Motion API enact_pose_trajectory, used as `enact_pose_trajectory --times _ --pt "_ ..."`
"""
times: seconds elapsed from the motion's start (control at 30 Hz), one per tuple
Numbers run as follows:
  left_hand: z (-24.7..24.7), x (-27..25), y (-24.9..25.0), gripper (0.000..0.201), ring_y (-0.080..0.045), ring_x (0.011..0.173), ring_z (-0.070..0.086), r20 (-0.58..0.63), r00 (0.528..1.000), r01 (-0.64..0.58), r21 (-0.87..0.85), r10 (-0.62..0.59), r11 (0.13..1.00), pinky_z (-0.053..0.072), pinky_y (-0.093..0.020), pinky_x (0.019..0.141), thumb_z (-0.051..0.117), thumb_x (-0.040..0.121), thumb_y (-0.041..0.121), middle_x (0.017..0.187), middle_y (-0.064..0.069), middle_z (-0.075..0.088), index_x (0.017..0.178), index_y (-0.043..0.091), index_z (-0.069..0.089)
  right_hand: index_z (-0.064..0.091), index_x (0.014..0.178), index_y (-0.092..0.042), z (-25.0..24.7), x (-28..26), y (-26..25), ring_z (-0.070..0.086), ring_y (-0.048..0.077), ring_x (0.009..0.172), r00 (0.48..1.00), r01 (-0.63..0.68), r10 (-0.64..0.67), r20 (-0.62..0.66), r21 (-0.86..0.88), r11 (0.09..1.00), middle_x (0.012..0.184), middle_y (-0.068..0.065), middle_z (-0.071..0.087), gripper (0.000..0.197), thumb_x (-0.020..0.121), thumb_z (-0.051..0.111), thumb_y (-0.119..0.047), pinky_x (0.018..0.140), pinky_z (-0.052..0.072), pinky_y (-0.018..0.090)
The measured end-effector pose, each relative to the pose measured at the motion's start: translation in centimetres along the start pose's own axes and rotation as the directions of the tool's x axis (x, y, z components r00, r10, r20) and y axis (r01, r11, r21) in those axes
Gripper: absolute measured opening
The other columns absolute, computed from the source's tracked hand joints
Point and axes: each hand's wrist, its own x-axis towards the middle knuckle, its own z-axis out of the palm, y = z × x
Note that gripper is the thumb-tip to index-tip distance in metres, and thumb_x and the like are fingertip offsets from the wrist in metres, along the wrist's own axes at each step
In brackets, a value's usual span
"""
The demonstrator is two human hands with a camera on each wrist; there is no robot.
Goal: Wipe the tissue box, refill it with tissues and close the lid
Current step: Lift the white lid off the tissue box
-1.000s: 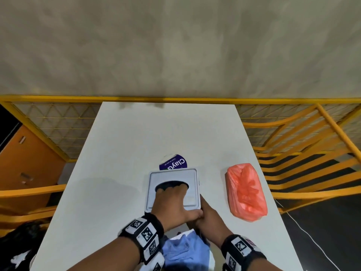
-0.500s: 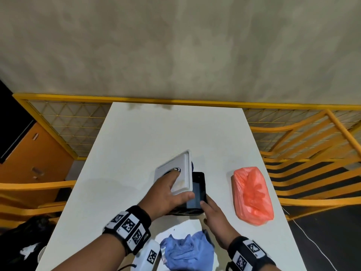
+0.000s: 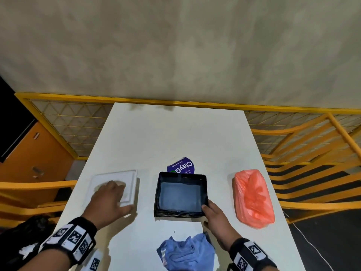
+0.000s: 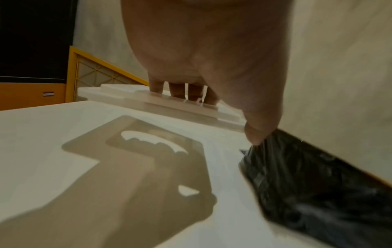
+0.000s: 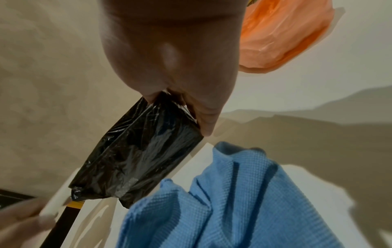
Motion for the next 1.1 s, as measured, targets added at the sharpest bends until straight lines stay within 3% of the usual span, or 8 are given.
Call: enact_pose_trajectory --times 0.1,0.27,0.4,0.53,0.7,0.87,0.97,1.1 --pt "2.7 -0.1 -1.0 0.072 -0.026 0.083 0.058 0.032 0.999 -0.024 0.134 0.02 0.991 0.049 -0.035 0.066 0.064 0.056 0.076 0.092 0.001 0.057 0.101 0.02 0.068 0.059 0.118 -0.042 0.1 -0.1 -0.1 0.062 0.008 0.11 1.0 -0.011 0.011 -0.009 -0.001 1.0 0.114 -0.018 0.069 0.029 0.102 0.042 -0.026 0.086 0.044 0.027" --pt "5.2 -0.3 -0.7 0.056 -0.026 0.054 0.053 0.132 0.991 -0.049 0.23 0.019 0.972 0.035 -0.028 0.054 0.085 0.041 0.06 0.069 0.0 0.052 0.072 0.019 0.063 0.056 0.128 -0.035 -1.4 -0.4 0.5 0.057 0.009 0.115 0.978 0.065 -0.09 -0.191 -0.132 0.989 0.124 -0.013 0.061 0.039 0.091 0.053 -0.045 0.103 0.044 0.041" --pt "5.8 -0.6 -0.5 0.053 -0.026 0.059 0.053 0.092 0.996 -0.018 0.243 -0.005 0.97 0.04 -0.031 0.057 0.085 0.047 0.056 0.072 -0.001 0.053 0.077 0.018 0.062 0.066 0.111 -0.019 -5.2 -0.9 0.0 0.064 0.02 0.087 0.839 0.152 -0.322 -0.438 -0.38 0.912 0.09 0.0 0.065 0.023 0.089 0.065 -0.018 0.081 0.051 0.037" --pt "5.5 -0.6 -0.2 0.059 -0.026 0.071 0.057 0.057 0.997 0.032 0.213 -0.045 0.977 0.044 -0.034 0.063 0.082 0.051 0.059 0.082 -0.001 0.057 0.088 0.017 0.065 0.067 0.117 -0.019 -9.3 -0.4 -0.2 0.053 0.031 0.105 0.712 -0.082 -0.465 -0.526 -0.72 0.69 0.117 0.009 0.06 0.034 0.083 0.068 -0.021 0.09 0.046 0.045" --pt "5.0 -1.2 0.3 0.068 -0.033 0.107 0.058 -0.115 0.99 0.074 -0.012 -0.075 0.997 0.047 -0.049 0.088 0.062 0.064 0.063 0.114 -0.008 0.061 0.113 0.016 0.068 0.047 0.136 -0.026 -12.4 1.1 1.2 0.045 0.03 0.125 0.828 -0.302 -0.248 -0.503 -0.772 0.56 0.143 0.003 0.045 0.056 0.083 0.06 -0.038 0.097 0.046 0.049" --pt "2.1 -2.8 4.0 0.065 -0.03 0.104 0.052 -0.302 0.953 -0.024 -0.161 -0.026 0.987 0.046 -0.049 0.087 0.051 0.076 0.062 0.112 -0.001 0.054 0.12 0.018 0.069 0.064 0.111 -0.025 -13.8 1.1 3.8 0.055 0.026 0.105 0.841 -0.257 -0.294 -0.453 -0.815 0.519 0.127 -0.001 0.056 0.025 0.09 0.055 -0.036 0.085 0.053 0.044" --pt "0.1 -3.1 7.8 0.057 -0.024 0.101 0.048 -0.375 0.92 -0.196 -0.202 0.109 0.96 0.044 -0.039 0.087 0.054 0.081 0.055 0.108 0.002 0.051 0.122 0.018 0.068 0.064 0.088 -0.023 -13.7 -0.3 4.9 0.057 0.024 0.089 0.829 -0.206 -0.378 -0.412 -0.854 0.478 0.111 -0.004 0.061 0.011 0.088 0.056 -0.03 0.069 0.053 0.038" --pt "-0.5 -3.6 15.9 0.045 -0.002 0.093 0.054 -0.295 0.88 -0.46 -0.343 0.372 0.819 0.043 -0.019 0.085 0.057 0.088 0.051 0.105 0.015 0.053 0.122 0.022 0.065 0.064 0.087 -0.024 -13.1 -3.7 6.8 0.056 0.023 0.084 0.841 -0.168 -0.383 -0.382 -0.858 0.485 0.104 -0.006 0.06 0.011 0.088 0.057 -0.032 0.061 0.046 0.032"
